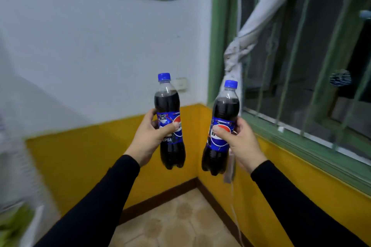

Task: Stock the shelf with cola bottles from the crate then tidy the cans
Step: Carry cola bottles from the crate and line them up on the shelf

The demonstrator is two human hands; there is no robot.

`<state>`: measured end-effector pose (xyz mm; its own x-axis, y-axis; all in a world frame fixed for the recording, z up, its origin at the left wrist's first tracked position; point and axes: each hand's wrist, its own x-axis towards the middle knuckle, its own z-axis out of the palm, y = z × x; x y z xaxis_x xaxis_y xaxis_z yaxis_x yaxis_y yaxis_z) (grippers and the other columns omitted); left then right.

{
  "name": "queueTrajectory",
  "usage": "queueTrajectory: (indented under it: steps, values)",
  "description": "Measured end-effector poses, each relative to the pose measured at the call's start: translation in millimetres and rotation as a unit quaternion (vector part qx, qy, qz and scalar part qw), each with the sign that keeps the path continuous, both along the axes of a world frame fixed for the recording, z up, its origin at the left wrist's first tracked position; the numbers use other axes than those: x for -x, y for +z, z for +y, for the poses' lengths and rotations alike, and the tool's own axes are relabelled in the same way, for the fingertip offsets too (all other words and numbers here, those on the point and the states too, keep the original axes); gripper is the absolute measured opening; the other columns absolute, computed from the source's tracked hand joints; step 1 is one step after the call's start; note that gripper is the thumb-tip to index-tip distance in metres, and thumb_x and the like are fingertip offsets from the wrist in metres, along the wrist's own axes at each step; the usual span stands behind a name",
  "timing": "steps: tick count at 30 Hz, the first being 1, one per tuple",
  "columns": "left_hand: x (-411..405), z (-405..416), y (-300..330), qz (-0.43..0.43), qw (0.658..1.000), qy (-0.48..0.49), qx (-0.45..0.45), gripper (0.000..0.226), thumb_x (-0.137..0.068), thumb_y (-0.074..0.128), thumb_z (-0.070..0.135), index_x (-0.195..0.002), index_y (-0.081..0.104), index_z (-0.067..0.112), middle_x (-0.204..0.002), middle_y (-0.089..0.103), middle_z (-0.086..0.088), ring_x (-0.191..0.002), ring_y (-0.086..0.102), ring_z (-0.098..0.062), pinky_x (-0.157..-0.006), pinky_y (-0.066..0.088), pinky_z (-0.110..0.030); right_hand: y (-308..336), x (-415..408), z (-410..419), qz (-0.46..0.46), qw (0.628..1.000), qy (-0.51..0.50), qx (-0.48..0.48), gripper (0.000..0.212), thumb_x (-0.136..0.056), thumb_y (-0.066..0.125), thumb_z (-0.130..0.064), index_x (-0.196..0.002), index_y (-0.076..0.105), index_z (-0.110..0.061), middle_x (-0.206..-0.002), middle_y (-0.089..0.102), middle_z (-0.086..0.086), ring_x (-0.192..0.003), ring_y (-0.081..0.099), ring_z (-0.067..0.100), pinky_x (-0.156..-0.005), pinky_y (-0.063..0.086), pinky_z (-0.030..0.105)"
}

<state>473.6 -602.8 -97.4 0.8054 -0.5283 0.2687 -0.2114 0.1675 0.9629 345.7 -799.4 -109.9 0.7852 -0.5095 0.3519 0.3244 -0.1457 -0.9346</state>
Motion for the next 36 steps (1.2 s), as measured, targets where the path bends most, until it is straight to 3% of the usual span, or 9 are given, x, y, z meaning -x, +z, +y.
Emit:
queueTrajectory:
  steps: [4, 11, 15, 20, 23, 28, 36]
  values:
    - [3, 94, 13, -0.010, 0.995, 0.095, 0.004, 0.072, -0.076, 0.078, 0.017, -0.138, 0.044, 0.020, -0.113, 0.070, -0.011, -0.099, 0.071, -0.025, -0.083, 0.057, -0.036, 14, -29, 72, -0.006, 0.996, 0.087, 0.017, 0.040, -0.080, 0.076, -0.012, -0.115, 0.060, -0.023, -0.109, 0.070, 0.000, -0.095, 0.069, 0.013, -0.079, 0.055, 0.026]
    - [15, 269, 21, -0.016, 0.971, 0.239, 0.008, 0.064, -0.076, 0.080, 0.016, -0.132, 0.049, 0.022, -0.107, 0.072, -0.009, -0.095, 0.072, -0.024, -0.077, 0.054, -0.033, 32, -77, 228, -0.014, 0.974, 0.223, 0.044, 0.041, -0.079, 0.076, -0.015, -0.115, 0.059, -0.025, -0.109, 0.069, -0.004, -0.092, 0.068, 0.005, -0.068, 0.054, 0.019]
    - [15, 377, 21, -0.022, 0.951, 0.307, 0.017, 0.060, -0.076, 0.080, 0.009, -0.128, 0.052, 0.021, -0.108, 0.073, -0.009, -0.097, 0.071, -0.024, -0.080, 0.054, -0.035, 35, -103, 331, -0.018, 0.960, 0.273, 0.055, 0.045, -0.079, 0.077, -0.015, -0.119, 0.057, -0.024, -0.110, 0.067, -0.007, -0.090, 0.067, -0.001, -0.067, 0.053, 0.015]
    - [8, 504, 28, -0.030, 0.935, 0.354, 0.005, 0.054, -0.078, 0.077, 0.004, -0.122, 0.052, 0.022, -0.109, 0.072, -0.009, -0.091, 0.071, -0.015, -0.072, 0.054, -0.022, 31, -134, 461, -0.020, 0.950, 0.308, 0.047, 0.052, -0.078, 0.079, -0.015, -0.124, 0.056, -0.019, -0.113, 0.067, -0.006, -0.093, 0.067, 0.001, -0.069, 0.054, 0.016]
    - [0, 566, 29, -0.032, 0.926, 0.375, -0.003, 0.056, -0.078, 0.077, 0.004, -0.123, 0.050, 0.023, -0.110, 0.071, -0.008, -0.089, 0.071, -0.012, -0.069, 0.054, -0.018, 29, -152, 524, -0.018, 0.948, 0.316, 0.037, 0.050, -0.077, 0.079, -0.014, -0.120, 0.056, -0.022, -0.111, 0.066, -0.010, -0.088, 0.065, -0.007, -0.067, 0.052, 0.012]
    - [-25, 635, 24, -0.026, 0.917, 0.397, -0.019, 0.064, -0.078, 0.078, 0.006, -0.131, 0.046, 0.021, -0.115, 0.068, -0.005, -0.099, 0.069, -0.014, -0.075, 0.052, -0.020, 24, -183, 593, -0.010, 0.947, 0.321, 0.024, 0.047, -0.077, 0.079, -0.010, -0.112, 0.054, -0.029, -0.104, 0.064, -0.015, -0.080, 0.064, -0.012, -0.062, 0.049, 0.007]
    - [-98, 690, 3, -0.023, 0.907, 0.418, -0.039, 0.074, -0.075, 0.081, 0.008, -0.136, 0.042, 0.022, -0.120, 0.067, 0.000, -0.106, 0.067, -0.016, -0.091, 0.052, -0.034, 9, -258, 659, 0.003, 0.941, 0.335, 0.046, 0.048, -0.076, 0.081, -0.016, -0.114, 0.055, -0.029, -0.108, 0.067, -0.010, -0.097, 0.065, 0.007, -0.070, 0.053, 0.017]
